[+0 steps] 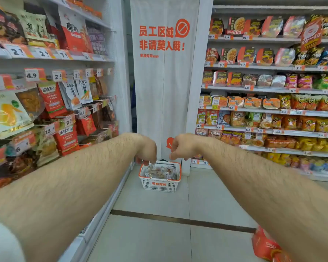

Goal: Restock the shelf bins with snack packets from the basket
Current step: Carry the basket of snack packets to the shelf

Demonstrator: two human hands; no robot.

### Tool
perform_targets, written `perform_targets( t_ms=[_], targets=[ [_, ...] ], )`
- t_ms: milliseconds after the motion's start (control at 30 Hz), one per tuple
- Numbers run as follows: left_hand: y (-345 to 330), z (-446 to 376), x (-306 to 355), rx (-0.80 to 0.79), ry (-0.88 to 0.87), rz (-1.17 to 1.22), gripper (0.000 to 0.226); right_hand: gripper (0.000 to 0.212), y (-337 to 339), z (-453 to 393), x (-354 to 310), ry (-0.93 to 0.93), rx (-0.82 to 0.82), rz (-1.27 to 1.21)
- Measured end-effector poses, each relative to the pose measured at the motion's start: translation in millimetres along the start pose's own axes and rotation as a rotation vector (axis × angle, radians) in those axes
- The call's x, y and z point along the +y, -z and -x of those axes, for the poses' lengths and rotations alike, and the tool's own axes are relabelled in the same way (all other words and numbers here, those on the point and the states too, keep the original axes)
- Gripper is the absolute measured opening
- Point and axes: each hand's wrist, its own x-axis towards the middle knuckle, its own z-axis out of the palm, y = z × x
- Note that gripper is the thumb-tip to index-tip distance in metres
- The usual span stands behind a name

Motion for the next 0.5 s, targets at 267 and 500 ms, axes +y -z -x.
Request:
perform_targets(
  t_ms=[267, 500],
  targets=[
    [-55.9, -130.6, -66.6, -0.121, -0.045, 0.276, 0.019, 0.026, -71.3, -135.0, 12.9, -0.004, -0.047, -0.067],
    [-127.5, -261.9, -121.7, -0.162, 0.062, 0.890, 0.010, 0.022, -144.5, -268.6, 36.3, -0.097, -0.127, -0.190]
  ],
)
